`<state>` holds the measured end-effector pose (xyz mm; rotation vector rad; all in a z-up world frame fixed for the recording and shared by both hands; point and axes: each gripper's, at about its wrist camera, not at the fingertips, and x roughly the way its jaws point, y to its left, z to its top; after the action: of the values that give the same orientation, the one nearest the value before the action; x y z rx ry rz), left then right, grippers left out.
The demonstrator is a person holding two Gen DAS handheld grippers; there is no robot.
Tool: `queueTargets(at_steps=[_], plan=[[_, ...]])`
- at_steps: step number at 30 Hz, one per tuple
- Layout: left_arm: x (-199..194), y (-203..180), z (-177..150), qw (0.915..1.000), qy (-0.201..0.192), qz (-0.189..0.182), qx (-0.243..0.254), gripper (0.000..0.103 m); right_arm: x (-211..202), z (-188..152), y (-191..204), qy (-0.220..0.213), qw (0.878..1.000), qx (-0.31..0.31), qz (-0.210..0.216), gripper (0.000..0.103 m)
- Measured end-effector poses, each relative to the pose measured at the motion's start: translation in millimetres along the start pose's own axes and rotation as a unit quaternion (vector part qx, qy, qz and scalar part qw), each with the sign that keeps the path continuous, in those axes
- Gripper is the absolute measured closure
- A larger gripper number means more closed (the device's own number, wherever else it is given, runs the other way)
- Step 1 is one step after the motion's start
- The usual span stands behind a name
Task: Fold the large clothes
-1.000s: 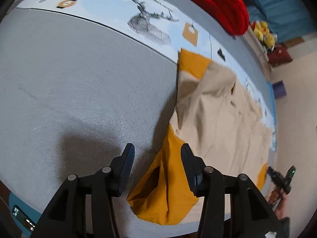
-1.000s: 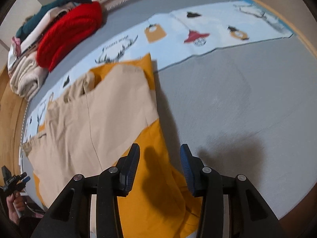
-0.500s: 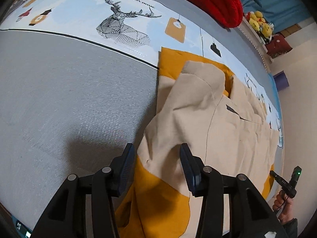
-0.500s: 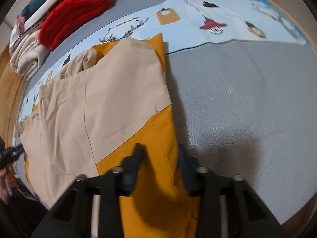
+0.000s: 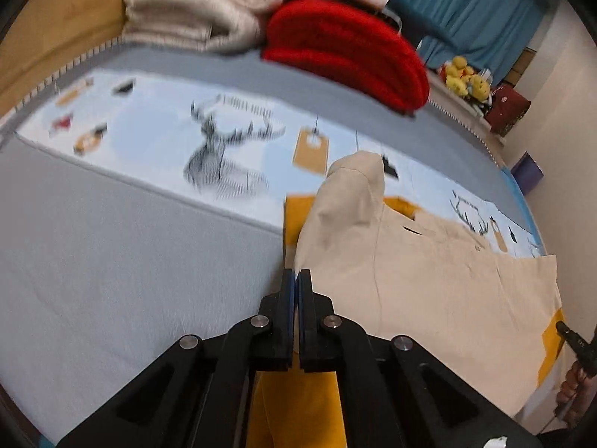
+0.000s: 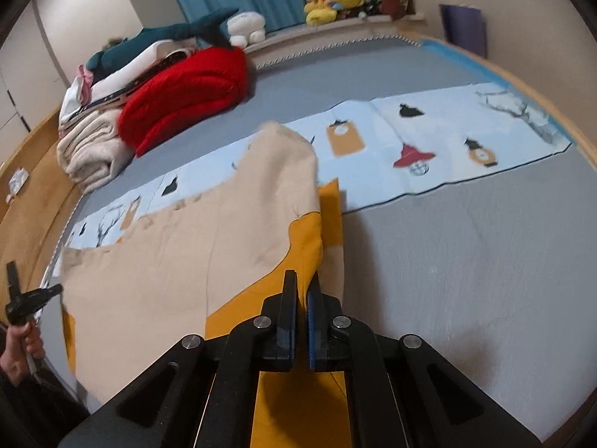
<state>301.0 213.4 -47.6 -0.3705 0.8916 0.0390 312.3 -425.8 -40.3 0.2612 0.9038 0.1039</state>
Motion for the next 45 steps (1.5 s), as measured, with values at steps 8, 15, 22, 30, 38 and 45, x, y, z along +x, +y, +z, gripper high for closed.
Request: queueTargets(at_steps=[8,15,22,30,38,45], plan=[[5,-16,24,0.9978,-0.062,0.022,0.000,0.103,0,20,6,-0.059,0.997,0.009,-0.044,0.099],[46,-21,39,0.9973,-0.049,0.055,-0.005,0.103,32,33,18,-0.051,0.993,-0.004,-0.110,0.099],[118,-19,32,0.9922,0.059,0.109,0.017,0.103,108,24,-10,0.106,0.983,0.037,-0.144,0.099],[115,-19,49,0.9940,0.003,0.109,0.001,0.103,91,53,11,0.012,0.985,0.028,-0.169,0.100],[137,3,39,0.9871,0.096,0.123,-0.035,0.076,121,39,-11,0.104,0.978,0.041,-0.177,0.088],[80,5,35,0.9940,0.093,0.057,-0.009,0.067,60,39,-6,0.033,0.990,0.027,-0.131,0.073]])
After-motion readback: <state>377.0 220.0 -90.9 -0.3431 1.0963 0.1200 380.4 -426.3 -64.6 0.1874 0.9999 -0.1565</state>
